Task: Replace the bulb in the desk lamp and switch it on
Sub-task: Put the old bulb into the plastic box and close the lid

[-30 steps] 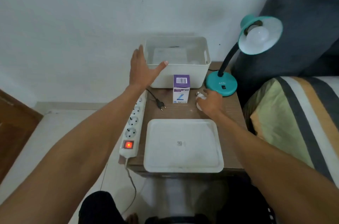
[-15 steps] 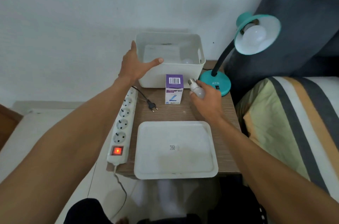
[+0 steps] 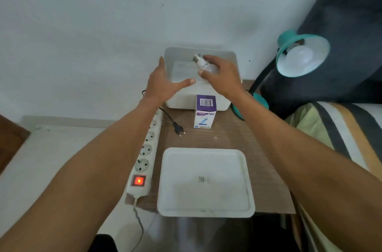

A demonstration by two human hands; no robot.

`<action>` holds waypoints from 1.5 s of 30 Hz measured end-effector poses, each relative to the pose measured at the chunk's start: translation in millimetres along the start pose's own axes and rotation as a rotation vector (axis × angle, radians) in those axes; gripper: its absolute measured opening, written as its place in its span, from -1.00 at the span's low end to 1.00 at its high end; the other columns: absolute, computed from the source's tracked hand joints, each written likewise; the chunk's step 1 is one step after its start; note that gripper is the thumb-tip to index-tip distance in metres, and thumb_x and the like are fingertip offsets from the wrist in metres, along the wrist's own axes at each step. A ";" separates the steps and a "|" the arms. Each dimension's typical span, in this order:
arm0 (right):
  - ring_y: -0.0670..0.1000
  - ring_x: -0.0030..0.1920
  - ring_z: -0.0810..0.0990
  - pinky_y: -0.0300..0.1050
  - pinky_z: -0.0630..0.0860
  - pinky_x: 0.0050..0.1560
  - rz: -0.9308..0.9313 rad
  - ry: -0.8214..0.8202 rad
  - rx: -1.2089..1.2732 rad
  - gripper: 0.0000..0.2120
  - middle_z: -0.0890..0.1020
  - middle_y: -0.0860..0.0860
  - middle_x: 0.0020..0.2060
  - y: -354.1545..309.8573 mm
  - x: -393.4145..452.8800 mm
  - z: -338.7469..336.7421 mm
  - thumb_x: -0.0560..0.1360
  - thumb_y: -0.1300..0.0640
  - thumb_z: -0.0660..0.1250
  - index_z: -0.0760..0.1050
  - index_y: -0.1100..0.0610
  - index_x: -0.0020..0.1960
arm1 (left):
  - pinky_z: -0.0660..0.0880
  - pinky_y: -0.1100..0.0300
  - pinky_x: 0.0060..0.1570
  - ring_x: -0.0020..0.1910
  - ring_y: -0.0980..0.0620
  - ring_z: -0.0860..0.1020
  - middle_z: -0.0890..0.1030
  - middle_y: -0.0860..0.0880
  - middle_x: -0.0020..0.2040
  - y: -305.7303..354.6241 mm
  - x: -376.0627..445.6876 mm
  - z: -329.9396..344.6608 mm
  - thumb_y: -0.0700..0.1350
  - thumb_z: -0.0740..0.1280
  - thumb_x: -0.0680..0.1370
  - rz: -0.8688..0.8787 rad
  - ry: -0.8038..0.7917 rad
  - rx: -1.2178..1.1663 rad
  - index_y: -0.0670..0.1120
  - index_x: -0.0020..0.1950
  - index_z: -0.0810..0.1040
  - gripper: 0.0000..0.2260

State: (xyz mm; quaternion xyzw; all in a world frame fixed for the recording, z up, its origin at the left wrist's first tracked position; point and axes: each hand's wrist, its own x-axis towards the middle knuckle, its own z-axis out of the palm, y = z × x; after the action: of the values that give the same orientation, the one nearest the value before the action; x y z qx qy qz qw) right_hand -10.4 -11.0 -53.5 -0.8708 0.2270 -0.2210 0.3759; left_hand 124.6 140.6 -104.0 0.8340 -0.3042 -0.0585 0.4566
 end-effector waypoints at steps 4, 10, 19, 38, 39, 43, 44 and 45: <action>0.01 0.21 0.58 -0.15 0.48 0.22 0.057 -0.113 -0.009 -0.47 0.61 0.03 0.26 7.0 19.5 17.9 0.42 0.04 0.51 0.53 0.06 0.37 | 0.62 -0.03 0.17 0.21 -0.04 0.61 0.61 0.01 0.27 -0.5 -0.2 0.4 0.49 0.55 0.19 0.001 0.013 -0.001 0.00 0.44 0.32 0.00; 0.06 0.34 0.51 -0.14 0.37 0.30 0.067 -0.290 -0.205 -0.50 0.55 0.07 0.35 13.8 29.3 20.0 0.54 -0.10 0.38 0.49 0.08 0.41 | 0.59 0.05 0.22 0.21 0.05 0.56 0.59 0.02 0.29 -0.3 -1.5 1.8 0.41 0.58 0.25 0.021 0.021 -0.014 -0.02 0.49 0.30 -0.02; 0.11 0.35 0.50 0.00 0.40 0.35 0.070 -0.275 -0.241 -0.43 0.52 0.12 0.37 8.1 20.4 13.6 0.58 -0.19 0.27 0.40 0.11 0.47 | 0.62 -0.13 0.17 0.30 -0.13 0.56 0.55 -0.06 0.35 5.2 -0.4 -4.9 0.63 0.44 0.13 -0.065 -0.060 0.106 0.02 0.56 0.17 0.19; 0.04 0.25 0.57 -0.05 0.48 0.23 0.162 0.092 -0.103 -0.59 0.63 0.05 0.22 41.1 -170.1 -8.1 0.53 0.00 0.39 0.54 0.10 0.34 | 0.26 -0.08 0.55 0.63 -0.08 0.20 0.19 -0.04 0.66 -8.9 -211.2 20.7 0.46 0.47 0.35 -0.253 -0.050 0.029 -0.01 0.67 0.08 0.08; 0.04 0.28 0.54 -0.03 0.46 0.26 0.189 0.066 -0.101 -0.59 0.60 0.04 0.26 49.0 -188.0 -5.5 0.53 -0.01 0.38 0.53 0.08 0.35 | 0.27 -0.12 0.56 0.63 -0.08 0.20 0.18 -0.03 0.67 -10.3 -224.2 22.2 0.48 0.45 0.35 -0.252 -0.069 0.043 0.01 0.67 0.07 0.08; 0.10 0.42 0.39 0.07 0.37 0.38 0.304 -0.004 -0.203 -0.53 0.45 0.04 0.42 82.7 -251.4 6.6 0.54 -0.09 0.36 0.45 0.01 0.41 | 0.18 -0.11 0.60 0.67 -0.08 0.09 0.08 -0.02 0.70 -17.9 -266.8 30.8 0.46 0.40 0.40 -0.265 -0.135 0.163 -0.01 0.68 -0.01 0.06; 0.12 0.47 0.33 0.08 0.33 0.42 0.321 -0.036 -0.253 -0.48 0.38 0.05 0.47 90.4 -263.8 9.9 0.54 -0.12 0.34 0.40 0.00 0.45 | 0.18 -0.11 0.60 0.67 -0.08 0.08 0.07 -0.02 0.69 -22.7 -274.3 32.7 0.46 0.39 0.41 -0.253 -0.139 0.191 -0.01 0.68 -0.01 0.05; 0.12 0.51 0.26 0.09 0.28 0.45 0.334 -0.071 -0.301 -0.42 0.29 0.06 0.53 96.8 -275.4 13.2 0.55 -0.16 0.32 0.33 0.00 0.50 | 0.18 -0.11 0.60 0.67 -0.09 0.07 0.05 -0.02 0.69 -23.2 -282.8 32.1 0.45 0.39 0.42 -0.240 -0.152 0.222 0.00 0.67 -0.01 0.03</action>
State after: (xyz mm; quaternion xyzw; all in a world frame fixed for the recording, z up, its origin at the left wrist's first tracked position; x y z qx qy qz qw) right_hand -245.4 91.5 -193.8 -0.8747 0.3850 -0.0884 0.2809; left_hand -105.5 285.1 -191.9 0.9028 -0.2407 -0.1413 0.3273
